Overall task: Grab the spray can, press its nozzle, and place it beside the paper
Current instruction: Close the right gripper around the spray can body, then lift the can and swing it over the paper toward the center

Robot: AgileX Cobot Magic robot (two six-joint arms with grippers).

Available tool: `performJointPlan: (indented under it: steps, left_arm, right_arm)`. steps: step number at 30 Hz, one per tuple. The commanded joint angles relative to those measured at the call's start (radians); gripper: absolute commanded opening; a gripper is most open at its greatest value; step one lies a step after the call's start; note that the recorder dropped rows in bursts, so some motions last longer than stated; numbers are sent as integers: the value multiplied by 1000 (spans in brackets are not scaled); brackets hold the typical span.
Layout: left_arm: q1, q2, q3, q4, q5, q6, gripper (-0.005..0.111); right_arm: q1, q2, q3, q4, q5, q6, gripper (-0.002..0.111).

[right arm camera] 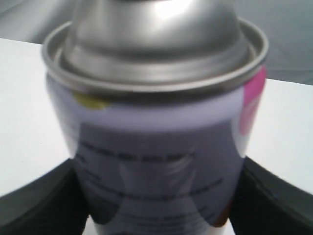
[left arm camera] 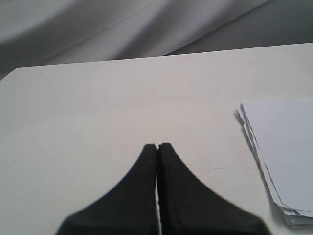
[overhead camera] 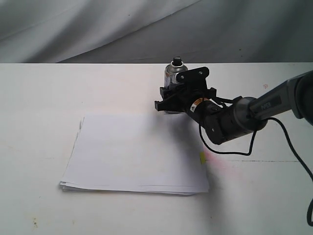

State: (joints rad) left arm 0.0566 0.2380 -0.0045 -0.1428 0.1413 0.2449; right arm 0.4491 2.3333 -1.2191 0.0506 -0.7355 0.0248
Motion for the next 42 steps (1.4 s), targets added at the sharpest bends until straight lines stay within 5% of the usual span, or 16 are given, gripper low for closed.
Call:
performJointPlan:
  steps: [1,6,23,42]
  left_arm:
    - [2,-5,5,1,-9,-5,0]
    - [2,-5,5,1,-9,-5,0]
    - [2,-5,5,1,-9,-5,0]
    - [2,-5,5,1,-9,-5,0]
  right_arm:
    - [-9,-17,-5,5,8,-3,0]
    - [-9,-125,-5,-10,132,-33,0]
    - [-24,-582,-5,-230,1065,-211,0]
    - [200,-619,-5,-786,1158,-113,0]
